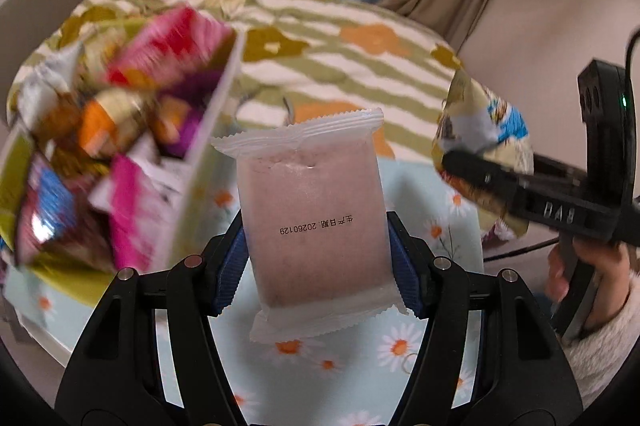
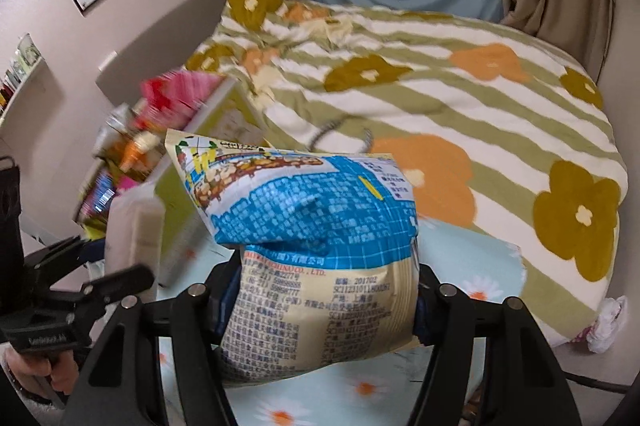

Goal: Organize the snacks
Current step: 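Carry both snacks into the yellow-green box and open both grippers to release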

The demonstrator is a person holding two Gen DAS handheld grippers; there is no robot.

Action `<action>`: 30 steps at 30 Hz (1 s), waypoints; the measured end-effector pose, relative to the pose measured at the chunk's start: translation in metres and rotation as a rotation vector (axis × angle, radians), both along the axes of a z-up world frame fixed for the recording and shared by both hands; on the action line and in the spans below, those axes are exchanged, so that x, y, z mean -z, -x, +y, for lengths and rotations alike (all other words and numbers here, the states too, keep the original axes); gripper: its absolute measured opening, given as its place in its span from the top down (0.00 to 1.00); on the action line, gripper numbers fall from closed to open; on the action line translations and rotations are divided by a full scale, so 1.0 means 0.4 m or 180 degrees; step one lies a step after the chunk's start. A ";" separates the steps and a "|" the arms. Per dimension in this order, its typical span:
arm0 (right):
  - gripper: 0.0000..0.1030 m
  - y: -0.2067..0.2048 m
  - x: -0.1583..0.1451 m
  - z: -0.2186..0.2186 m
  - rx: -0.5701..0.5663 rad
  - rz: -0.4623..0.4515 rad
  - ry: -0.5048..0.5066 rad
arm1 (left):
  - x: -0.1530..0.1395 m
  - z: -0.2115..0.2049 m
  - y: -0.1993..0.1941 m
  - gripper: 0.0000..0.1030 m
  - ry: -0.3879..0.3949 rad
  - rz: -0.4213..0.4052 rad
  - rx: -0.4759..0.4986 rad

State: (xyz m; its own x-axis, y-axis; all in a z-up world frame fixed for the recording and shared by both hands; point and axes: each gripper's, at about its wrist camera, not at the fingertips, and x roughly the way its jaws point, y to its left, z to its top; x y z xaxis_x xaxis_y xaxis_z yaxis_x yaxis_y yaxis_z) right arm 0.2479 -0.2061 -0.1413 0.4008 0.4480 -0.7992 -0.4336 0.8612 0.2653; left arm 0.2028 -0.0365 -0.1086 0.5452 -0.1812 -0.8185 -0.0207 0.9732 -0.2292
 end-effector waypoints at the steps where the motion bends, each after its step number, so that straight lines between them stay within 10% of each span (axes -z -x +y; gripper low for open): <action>1: 0.41 0.007 -0.018 0.031 0.0003 -0.0042 -0.0024 | -0.011 0.021 -0.001 0.39 -0.0005 -0.0025 0.0006; 12: 0.41 0.030 -0.156 0.357 0.0058 -0.0310 -0.0330 | -0.123 0.360 -0.038 0.39 -0.0165 -0.0185 0.0114; 21: 0.41 0.031 -0.164 0.550 0.0252 -0.0279 -0.0447 | -0.063 0.504 -0.078 0.37 -0.0392 0.0022 0.0531; 24: 0.41 0.029 -0.149 0.579 0.0323 -0.0187 -0.0433 | -0.038 0.517 -0.068 0.00 -0.0327 -0.0046 0.0575; 30: 0.41 0.029 -0.126 0.595 0.0315 -0.0130 -0.0242 | -0.004 0.548 -0.037 0.00 -0.0123 -0.0030 0.0460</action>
